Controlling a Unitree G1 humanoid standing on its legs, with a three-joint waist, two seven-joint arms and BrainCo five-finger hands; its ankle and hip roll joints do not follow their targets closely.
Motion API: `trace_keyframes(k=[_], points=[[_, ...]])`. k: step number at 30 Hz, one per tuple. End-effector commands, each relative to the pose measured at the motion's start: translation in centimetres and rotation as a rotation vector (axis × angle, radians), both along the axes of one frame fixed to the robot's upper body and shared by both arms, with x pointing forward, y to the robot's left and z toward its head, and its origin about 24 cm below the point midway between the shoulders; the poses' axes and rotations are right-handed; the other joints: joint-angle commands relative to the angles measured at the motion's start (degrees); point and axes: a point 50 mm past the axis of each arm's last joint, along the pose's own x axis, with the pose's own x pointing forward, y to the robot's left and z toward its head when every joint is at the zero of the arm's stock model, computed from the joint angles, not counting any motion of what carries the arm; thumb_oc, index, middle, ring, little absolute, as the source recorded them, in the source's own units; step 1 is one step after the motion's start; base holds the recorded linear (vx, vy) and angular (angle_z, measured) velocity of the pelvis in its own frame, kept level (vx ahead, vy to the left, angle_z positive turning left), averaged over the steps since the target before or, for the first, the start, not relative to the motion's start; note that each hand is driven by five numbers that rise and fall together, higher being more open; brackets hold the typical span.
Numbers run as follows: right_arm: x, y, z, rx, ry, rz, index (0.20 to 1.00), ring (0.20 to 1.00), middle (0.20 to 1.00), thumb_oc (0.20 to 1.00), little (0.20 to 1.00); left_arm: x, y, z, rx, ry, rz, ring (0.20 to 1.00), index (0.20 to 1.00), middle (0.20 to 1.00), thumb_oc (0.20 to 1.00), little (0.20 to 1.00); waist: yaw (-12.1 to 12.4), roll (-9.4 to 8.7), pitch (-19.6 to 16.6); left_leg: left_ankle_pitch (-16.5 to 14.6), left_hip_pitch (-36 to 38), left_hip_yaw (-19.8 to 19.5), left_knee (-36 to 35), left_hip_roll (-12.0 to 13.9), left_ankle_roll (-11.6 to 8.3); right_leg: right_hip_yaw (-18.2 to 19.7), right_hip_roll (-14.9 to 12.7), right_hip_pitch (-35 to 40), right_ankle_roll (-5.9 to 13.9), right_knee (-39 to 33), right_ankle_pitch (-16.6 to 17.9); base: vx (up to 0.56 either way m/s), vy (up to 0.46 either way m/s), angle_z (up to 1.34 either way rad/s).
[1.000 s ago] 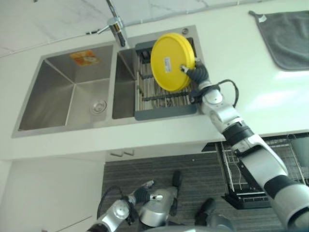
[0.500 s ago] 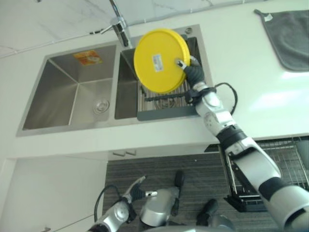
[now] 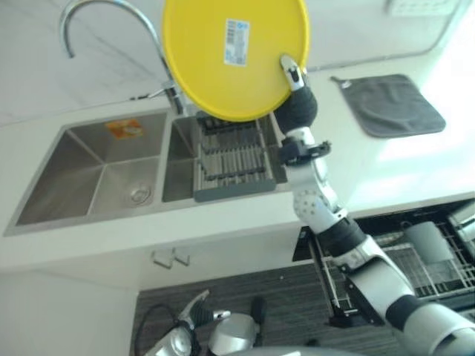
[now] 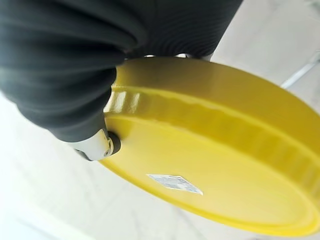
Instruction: Place the dishes in the dishwasher.
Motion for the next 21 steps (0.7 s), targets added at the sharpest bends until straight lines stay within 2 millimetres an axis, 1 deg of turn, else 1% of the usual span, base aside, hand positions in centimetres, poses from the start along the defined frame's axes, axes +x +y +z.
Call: trace_keyframes(k=[1, 2, 3, 7, 8, 10, 11, 12, 13, 14, 15, 16, 17, 19, 20, 21], points=[[-0.8, -0.6, 3.7, 0.107, -0.125, 0.001, 0.2, 0.2, 0.2, 0.2, 0.2, 0.2, -1.0, -0.4, 0.003, 0.039, -0.092, 1.0, 1.0, 1.0, 1.0, 1.0, -1.22, -0.08, -1.71, -6.97, 2.04, 2.95, 2.02, 1.42, -1.43, 1.11, -2.09, -1.39, 0.13, 2.69, -2.31, -0.12, -0.124, -0.57], [-0.9, -0.6, 3.8, 0.104, -0.129, 0.0, 0.2, 0.2, 0.2, 0.2, 0.2, 0.3, -1.0, -0.4, 0.0, 0.036, -0.087, 1.0, 1.0, 1.0, 1.0, 1.0, -1.59, -0.02, -1.69, -6.16, 1.49, 3.87, 2.34, 1.54, -1.07, 0.62, -2.09, -1.82, -0.22, 2.44, -1.2, -0.15, -0.169, -0.83], [-1.5, -0.9, 3.8, 0.094, -0.154, -0.02, 0.2, 0.2, 0.2, 0.2, 0.2, 0.9, -1.3, -0.2, -0.006, 0.023, -0.093, 1.0, 1.0, 1.0, 1.0, 1.0, -3.05, -0.47, -2.43, -6.51, 1.98, 5.29, 2.4, 1.8, -1.16, 1.64, -1.62, -1.64, -0.22, 1.49, -0.87, -0.13, -0.128, -0.7], [-2.2, -2.9, 3.8, 0.082, -0.161, -0.09, 0.2, 0.2, 0.2, 0.2, 0.2, 1.7, -1.6, 0.0, 0.003, 0.023, -0.143, 1.0, 1.0, 1.0, 1.0, 1.0, -5.46, -1.4, -3.18, -7.15, 2.68, 7.21, 2.9, 2.28, -1.18, 2.88, -1.29, -1.81, 0.1, 1.14, -0.51, -0.03, -0.121, -0.49], [-2.3, -3.5, 3.6, 0.083, -0.165, -0.099, 0.2, 0.2, 0.2, 0.2, 0.2, 1.9, -1.6, 0.0, 0.003, 0.024, -0.144, 1.0, 1.0, 1.0, 1.0, 1.0, -6.1, -1.58, -3.25, -7.38, 2.91, 7.86, 3.1, 2.43, -1.13, 3.14, -1.29, -1.9, 0.19, 1.24, -0.48, -0.02, -0.102, -0.37], [-2.7, -5.5, 3.1, 0.056, -0.171, -0.148, 0.2, 0.2, 0.2, 0.2, 0.2, 2.4, -1.6, 0.1, 0.01, 0.023, -0.154, 1.0, 1.0, 1.0, 1.0, 1.0, -8.28, -2.05, -3.35, -8.11, 3.31, 9.3, 3.79, 2.85, -0.91, 4.46, -1.06, -2.61, 0.27, 2.24, -0.84, -0.02, -0.121, -0.32], [-2.9, -6.2, 2.8, 0.05, -0.168, -0.157, 0.2, 0.2, 0.2, 0.2, 0.2, 2.6, -1.6, 0.2, 0.016, 0.026, -0.165, 1.0, 1.0, 1.0, 1.0, 1.0, -8.94, -2.18, -3.31, -8.41, 3.36, 9.66, 4.14, 2.96, -0.79, 5.0, -0.94, -2.86, 0.23, 2.7, -1.07, -0.03, -0.115, -0.49], [-3.1, -7.2, 2.2, 0.036, -0.157, -0.167, 0.2, 0.2, 0.2, 0.2, 0.2, 2.8, -1.6, 0.3, 0.026, 0.026, -0.174, 1.0, 1.0, 1.0, 1.0, 1.0, -10.14, -2.37, -3.17, -8.71, 3.37, 10.3, 4.56, 3.27, -0.64, 5.66, -0.77, -3.35, 0.17, 3.55, -1.43, -0.03, -0.08, -0.6], [-3.2, -7.6, 1.9, 0.03, -0.151, -0.171, 0.2, 0.2, 0.2, 0.2, 0.2, 3.0, -1.5, 0.3, 0.031, 0.027, -0.176, 1.0, 1.0, 1.0, 1.0, 1.0, -10.67, -2.42, -3.11, -8.86, 3.36, 10.61, 4.77, 3.39, -0.57, 6.03, -0.72, -3.62, 0.14, 3.91, -1.56, -0.06, -0.101, -0.63], [-3.4, -8.8, 0.7, -0.009, -0.12, -0.198, 0.2, 0.2, 0.2, 0.2, 0.2, 3.3, -1.3, 0.5, 0.041, 0.025, -0.18, 1.0, 1.0, 1.0, 1.0, 1.0, -12.39, -2.54, -2.83, -9.31, 3.45, 11.65, 5.31, 3.72, -0.42, 7.08, -0.57, -4.24, 0.1, 4.74, -1.87, -0.05, -0.071, -0.4], [-3.4, -9.2, 0.2, -0.025, -0.107, -0.208, 0.2, 0.2, 0.2, 0.2, 0.2, 3.5, -1.3, 0.5, 0.042, 0.025, -0.18, 1.0, 1.0, 1.0, 1.0, 1.0, -13.01, -2.58, -2.75, -9.48, 3.52, 12.0, 5.47, 3.81, -0.36, 7.44, -0.53, -4.35, 0.12, 4.82, -1.89, -0.04, -0.06, -0.44], [-3.4, -9.3, 0.2, -0.028, -0.105, -0.21, 0.2, 0.2, 0.2, 0.2, 0.2, 3.5, -1.3, 0.5, 0.042, 0.025, -0.181, 1.0, 1.0, 1.0, 1.0, 1.0, -13.03, -2.58, -2.76, -9.51, 3.53, 12.06, 5.49, 3.83, -0.36, 7.5, -0.52, -4.37, 0.12, 4.84, -1.9, -0.01, -0.034, -0.37], [-3.4, -10.2, -0.8, -0.069, -0.081, -0.24, 0.2, 0.2, 0.2, 0.2, 0.2, 3.6, -1.3, 0.6, 0.045, 0.025, -0.186, 1.0, 1.0, 1.0, 1.0, 1.0, -14.05, -2.66, -2.63, -9.74, 3.67, 12.54, 5.73, 3.94, -0.33, 8.23, -0.4, -4.46, 0.14, 4.67, -1.76, 0.0, -0.034, -0.5], [-3.4, -11.4, -2.0, -0.135, -0.06, -0.282, 0.2, 0.2, 0.2, 0.2, 0.2, 3.6, -1.4, 0.6, 0.039, 0.025, -0.187, 1.0, 1.0, 1.0, 1.0, 1.0, -14.95, -2.73, -2.62, -9.95, 3.88, 13.11, 5.82, 3.97, -0.31, 8.91, -0.28, -4.46, 0.21, 4.26, -1.51, 0.02, -0.045, -0.22], [-3.6, -12.6, -2.9, -0.207, -0.061, -0.335, 0.2, 0.2, 0.2, 0.2, 0.2, 3.6, -1.5, 0.6, 0.035, 0.021, -0.187, 1.0, 1.0, 1.0, 1.0, 1.0, -15.67, -2.87, -2.5, -10.11, 3.87, 13.45, 5.99, 4.02, -0.31, 9.33, -0.31, -4.55, 0.34, 3.96, -1.28, 0.03, -0.042, -0.04], [-3.6, -13.0, -3.1, -0.255, -0.067, -0.362, 0.2, 0.2, 0.2, 0.2, 0.2, 3.6, -1.5, 0.7, 0.029, 0.022, -0.186, 1.0, 1.0, 1.0, 1.0, 1.0, -15.86, -2.89, -2.44, -10.18, 3.8, 13.56, 6.07, 4.02, -0.31, 9.41, -0.34, -4.67, 0.39, 3.95, -1.23, 0.02, -0.042, -0.04]])
